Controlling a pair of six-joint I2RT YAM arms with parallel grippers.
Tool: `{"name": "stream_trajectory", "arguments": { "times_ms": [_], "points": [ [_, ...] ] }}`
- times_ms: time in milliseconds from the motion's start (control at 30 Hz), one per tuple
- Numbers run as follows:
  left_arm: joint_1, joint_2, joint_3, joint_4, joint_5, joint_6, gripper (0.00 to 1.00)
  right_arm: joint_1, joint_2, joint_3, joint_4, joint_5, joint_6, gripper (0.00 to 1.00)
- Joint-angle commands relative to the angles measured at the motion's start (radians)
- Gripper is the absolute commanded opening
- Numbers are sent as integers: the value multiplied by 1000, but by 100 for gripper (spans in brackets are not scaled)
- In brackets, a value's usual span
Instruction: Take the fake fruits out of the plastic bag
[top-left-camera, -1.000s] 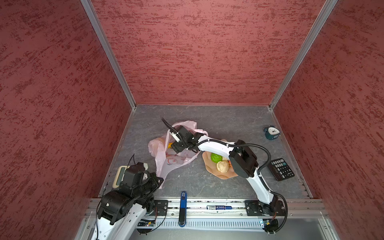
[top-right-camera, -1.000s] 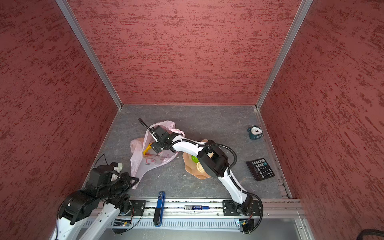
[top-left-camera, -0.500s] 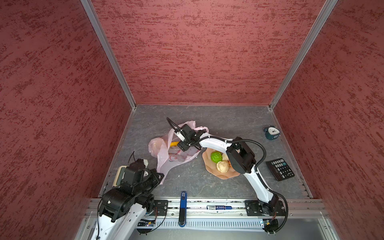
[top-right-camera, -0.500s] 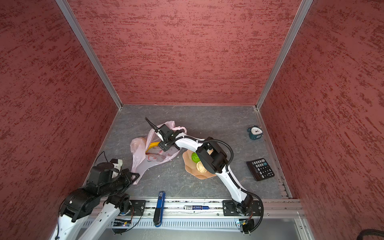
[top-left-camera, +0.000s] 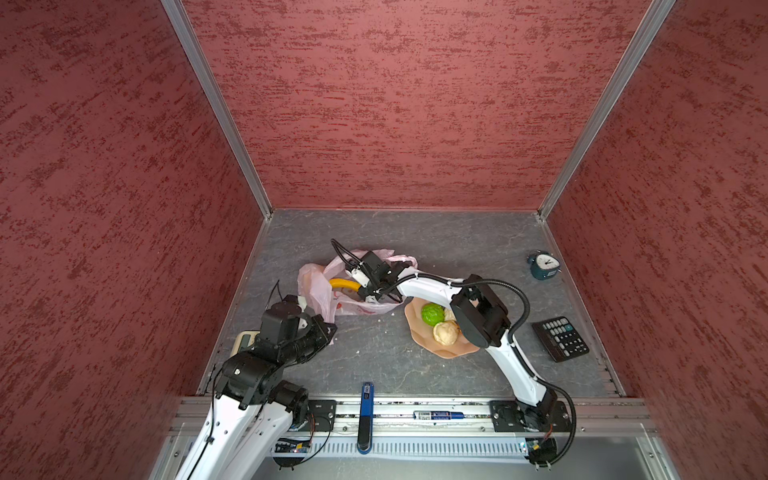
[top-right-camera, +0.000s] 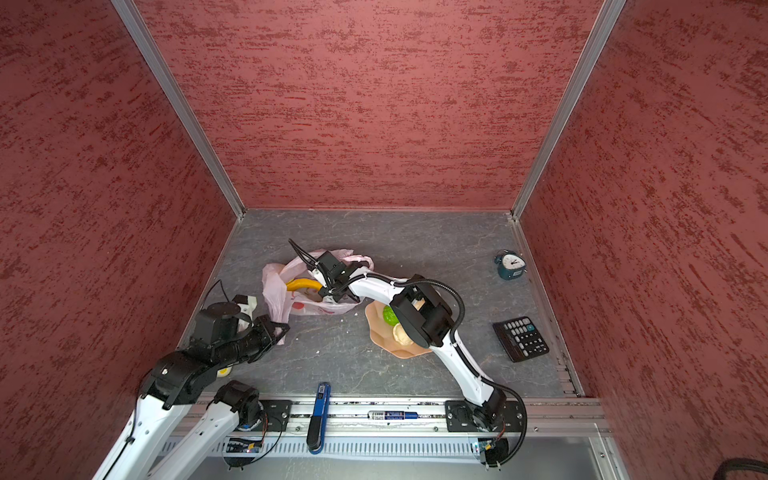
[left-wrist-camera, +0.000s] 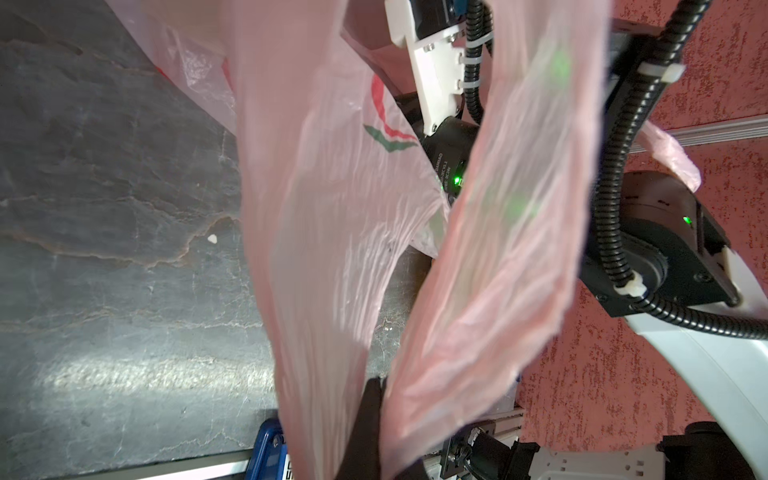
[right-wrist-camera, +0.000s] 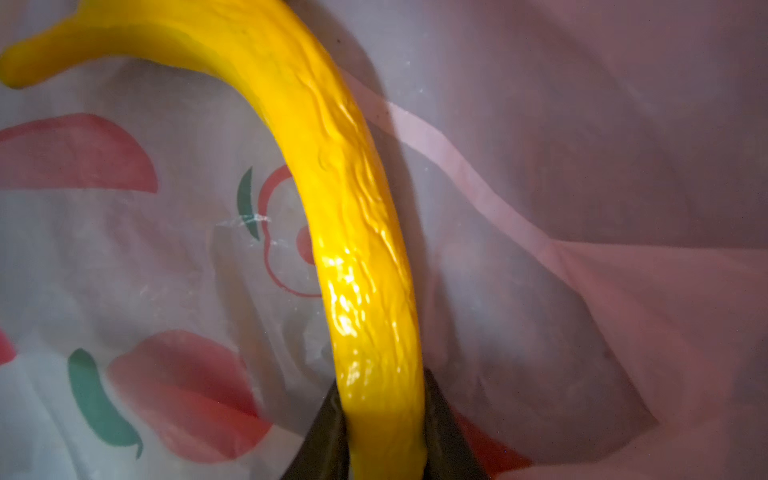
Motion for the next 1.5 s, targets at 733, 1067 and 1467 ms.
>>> {"name": "stream_trajectory", "arguments": {
  "times_ms": [733, 1067, 1467],
  "points": [
    [213, 284, 209, 279, 54, 251, 1, 15, -379, -86, -83, 158, 30, 12],
    [242, 252, 200, 265, 86, 251, 1, 16, -479, -136, 33, 308, 102, 12],
    [297, 286, 266, 272, 86, 309, 1, 16, -552, -106, -54, 88, 52, 13]
  ]
}}
